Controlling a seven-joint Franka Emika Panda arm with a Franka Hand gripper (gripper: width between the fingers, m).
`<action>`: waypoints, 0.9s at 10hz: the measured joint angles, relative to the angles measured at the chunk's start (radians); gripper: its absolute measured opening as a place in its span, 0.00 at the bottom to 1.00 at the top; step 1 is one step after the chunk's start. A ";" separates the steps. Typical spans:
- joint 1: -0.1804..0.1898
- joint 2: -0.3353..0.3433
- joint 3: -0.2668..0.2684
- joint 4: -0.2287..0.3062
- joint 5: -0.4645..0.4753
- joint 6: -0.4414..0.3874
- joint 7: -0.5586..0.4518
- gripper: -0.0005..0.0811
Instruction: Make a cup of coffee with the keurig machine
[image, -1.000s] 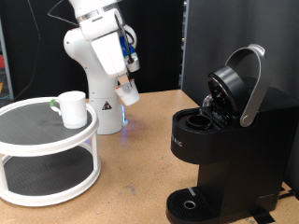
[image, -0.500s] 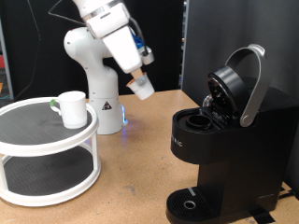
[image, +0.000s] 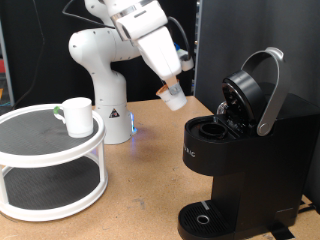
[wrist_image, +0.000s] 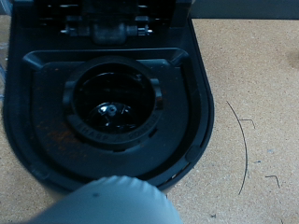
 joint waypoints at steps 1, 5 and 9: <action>0.002 0.017 0.005 0.008 0.000 0.000 0.002 0.52; 0.002 0.031 0.013 0.009 0.000 0.005 0.023 0.51; 0.008 0.055 0.057 0.006 -0.006 0.023 0.023 0.51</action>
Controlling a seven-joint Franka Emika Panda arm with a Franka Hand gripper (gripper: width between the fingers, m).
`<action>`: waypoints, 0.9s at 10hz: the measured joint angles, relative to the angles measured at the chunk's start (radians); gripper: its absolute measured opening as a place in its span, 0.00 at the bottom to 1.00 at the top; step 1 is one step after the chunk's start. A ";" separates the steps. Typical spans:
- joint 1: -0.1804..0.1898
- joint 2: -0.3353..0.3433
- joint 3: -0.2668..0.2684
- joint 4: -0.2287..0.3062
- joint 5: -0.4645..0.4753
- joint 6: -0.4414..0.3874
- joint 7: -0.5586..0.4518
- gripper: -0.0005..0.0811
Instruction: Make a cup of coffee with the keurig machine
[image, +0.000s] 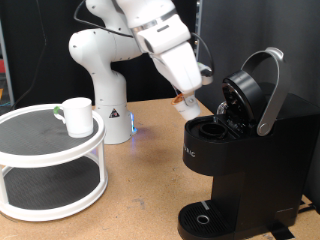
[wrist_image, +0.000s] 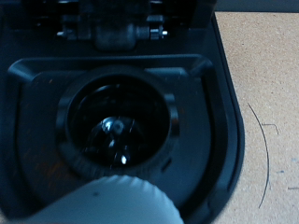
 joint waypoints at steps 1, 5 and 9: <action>0.004 0.009 0.017 0.000 0.003 0.021 0.002 0.51; 0.020 0.014 0.056 0.000 0.012 0.042 0.004 0.51; 0.022 0.014 0.091 -0.002 0.014 0.067 0.046 0.51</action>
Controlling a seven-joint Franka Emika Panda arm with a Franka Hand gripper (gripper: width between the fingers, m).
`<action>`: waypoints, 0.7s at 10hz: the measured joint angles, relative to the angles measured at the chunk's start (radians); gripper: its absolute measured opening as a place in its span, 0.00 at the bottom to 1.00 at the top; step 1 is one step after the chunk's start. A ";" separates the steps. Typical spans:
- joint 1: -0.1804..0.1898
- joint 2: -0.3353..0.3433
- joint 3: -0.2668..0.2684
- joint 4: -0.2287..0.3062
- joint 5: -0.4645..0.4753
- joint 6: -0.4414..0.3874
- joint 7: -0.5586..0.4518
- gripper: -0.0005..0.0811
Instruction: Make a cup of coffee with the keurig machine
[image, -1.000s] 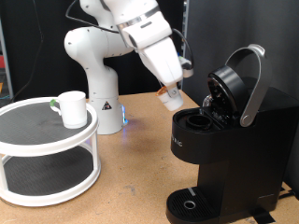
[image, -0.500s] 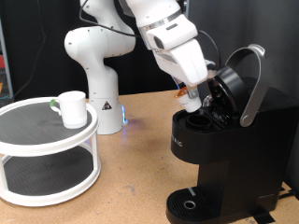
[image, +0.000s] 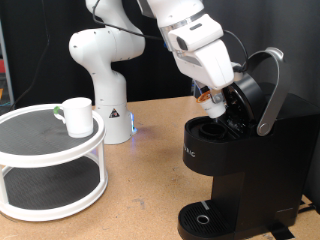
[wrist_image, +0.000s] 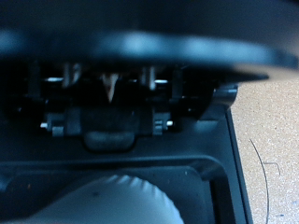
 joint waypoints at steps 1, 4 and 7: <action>0.000 0.000 0.011 -0.005 -0.006 0.011 0.018 0.51; 0.000 0.007 0.037 -0.034 -0.027 0.054 0.038 0.50; -0.002 0.007 0.037 -0.037 -0.032 0.066 0.038 0.50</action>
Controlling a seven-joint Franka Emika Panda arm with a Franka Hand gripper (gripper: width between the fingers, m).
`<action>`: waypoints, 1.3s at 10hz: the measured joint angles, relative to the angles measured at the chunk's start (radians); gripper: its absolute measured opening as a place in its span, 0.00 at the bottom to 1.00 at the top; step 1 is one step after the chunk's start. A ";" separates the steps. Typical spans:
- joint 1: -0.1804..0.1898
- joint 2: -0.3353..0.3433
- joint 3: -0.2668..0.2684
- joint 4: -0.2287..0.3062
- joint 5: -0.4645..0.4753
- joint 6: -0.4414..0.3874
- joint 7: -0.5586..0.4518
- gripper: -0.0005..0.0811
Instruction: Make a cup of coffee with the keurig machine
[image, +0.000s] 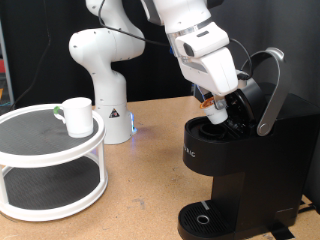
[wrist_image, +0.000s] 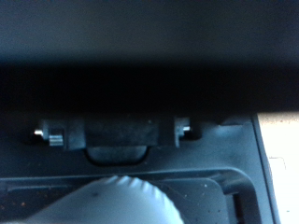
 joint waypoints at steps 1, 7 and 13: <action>-0.002 0.000 0.000 -0.001 -0.001 0.000 0.000 0.50; -0.007 0.010 -0.002 -0.017 0.002 0.014 0.000 0.50; -0.006 0.058 0.003 -0.015 -0.005 0.051 0.021 0.50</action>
